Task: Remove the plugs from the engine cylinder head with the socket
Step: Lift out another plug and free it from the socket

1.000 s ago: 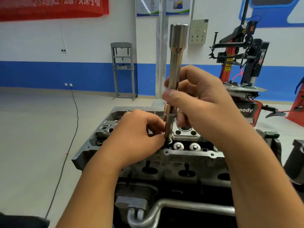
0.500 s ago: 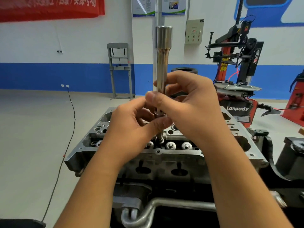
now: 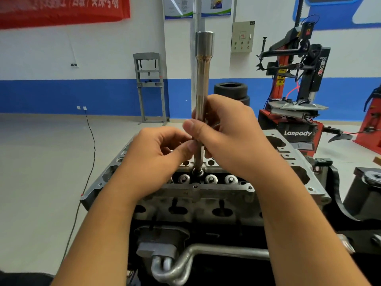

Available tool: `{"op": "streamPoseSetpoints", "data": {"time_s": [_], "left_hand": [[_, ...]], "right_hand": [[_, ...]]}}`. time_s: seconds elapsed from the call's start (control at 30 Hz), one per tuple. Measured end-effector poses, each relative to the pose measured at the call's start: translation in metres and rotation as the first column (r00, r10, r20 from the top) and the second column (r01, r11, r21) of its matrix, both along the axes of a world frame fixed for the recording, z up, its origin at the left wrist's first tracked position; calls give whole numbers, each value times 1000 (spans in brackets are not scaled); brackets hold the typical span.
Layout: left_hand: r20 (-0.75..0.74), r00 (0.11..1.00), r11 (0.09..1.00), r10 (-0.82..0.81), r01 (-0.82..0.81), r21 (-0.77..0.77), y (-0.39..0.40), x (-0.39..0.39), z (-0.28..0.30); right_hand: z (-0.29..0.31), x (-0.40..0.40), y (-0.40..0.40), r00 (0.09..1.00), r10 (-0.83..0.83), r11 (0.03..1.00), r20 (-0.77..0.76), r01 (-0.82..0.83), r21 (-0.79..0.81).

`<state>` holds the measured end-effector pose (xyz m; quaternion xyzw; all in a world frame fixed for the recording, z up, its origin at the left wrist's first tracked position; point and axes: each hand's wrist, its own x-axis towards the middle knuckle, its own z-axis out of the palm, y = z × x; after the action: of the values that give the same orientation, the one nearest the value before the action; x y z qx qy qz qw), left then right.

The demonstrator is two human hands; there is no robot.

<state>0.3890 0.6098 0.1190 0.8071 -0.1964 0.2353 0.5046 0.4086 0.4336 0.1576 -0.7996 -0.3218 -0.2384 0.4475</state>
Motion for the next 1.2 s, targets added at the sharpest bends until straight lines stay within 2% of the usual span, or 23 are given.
{"op": "streamPoseSetpoints", "data": {"time_s": [0.17, 0.3, 0.53, 0.77, 1.03, 1.1, 1.2], "left_hand": [[-127, 988, 988, 83, -65, 140, 0, -3, -1], [-168, 984, 974, 55, -16, 227, -2, -9, 1], [-129, 990, 960, 58, -20, 279, -9, -7, 2], [-89, 991, 955, 97, -68, 288, -12, -9, 1], [-2, 993, 961, 115, -110, 254, -21, -18, 9], [80, 993, 981, 90, -102, 166, -25, -24, 18], [296, 954, 996, 52, -26, -90, -25, -33, 46]], "right_hand": [[2, -3, 2, 999, -6, 996, 47, 1, 88], [3, -9, 5, 993, -33, 993, 114, 20, 112], [4, -14, 10, 980, -38, 994, 195, 16, 112], [9, -17, 15, 976, -81, 983, 201, 44, 180], [20, -26, 21, 977, -113, 957, 183, 57, 285], [35, -38, 22, 962, -126, 936, 242, 35, 350], [76, -51, 16, 904, -174, 885, 390, -30, 464]]}}
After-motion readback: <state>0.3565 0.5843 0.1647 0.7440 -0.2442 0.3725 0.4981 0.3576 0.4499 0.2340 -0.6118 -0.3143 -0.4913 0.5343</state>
